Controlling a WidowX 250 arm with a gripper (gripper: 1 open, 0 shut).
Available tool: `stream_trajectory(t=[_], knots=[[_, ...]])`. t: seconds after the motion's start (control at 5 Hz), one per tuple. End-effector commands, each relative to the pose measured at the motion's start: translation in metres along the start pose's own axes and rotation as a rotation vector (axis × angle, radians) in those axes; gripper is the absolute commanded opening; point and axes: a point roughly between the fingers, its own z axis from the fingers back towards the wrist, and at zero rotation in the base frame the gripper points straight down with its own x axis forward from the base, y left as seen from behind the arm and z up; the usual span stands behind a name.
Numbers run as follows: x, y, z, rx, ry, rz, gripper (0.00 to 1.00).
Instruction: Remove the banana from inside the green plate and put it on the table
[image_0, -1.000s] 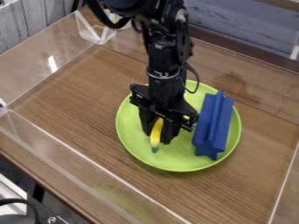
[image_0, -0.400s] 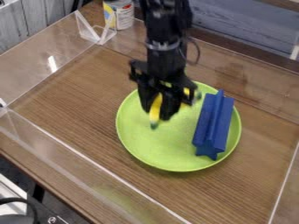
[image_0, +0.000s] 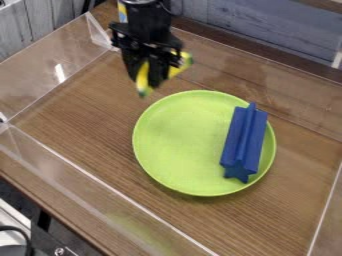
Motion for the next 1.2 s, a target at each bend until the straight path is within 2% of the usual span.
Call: stream_trajectory(t=[0.0,0.2,0.6,1.0], knots=[[0.017,0.045,0.005,0.043,-0.053,0.014,0.00],[0.022,0.069,-0.012,0.060,-0.037,0.032,0.00],[0.024,0.086,-0.052,0.077,0.025,0.039,0.00],[0.022,0.094,-0.066,0.078,0.051,0.054,0.00]])
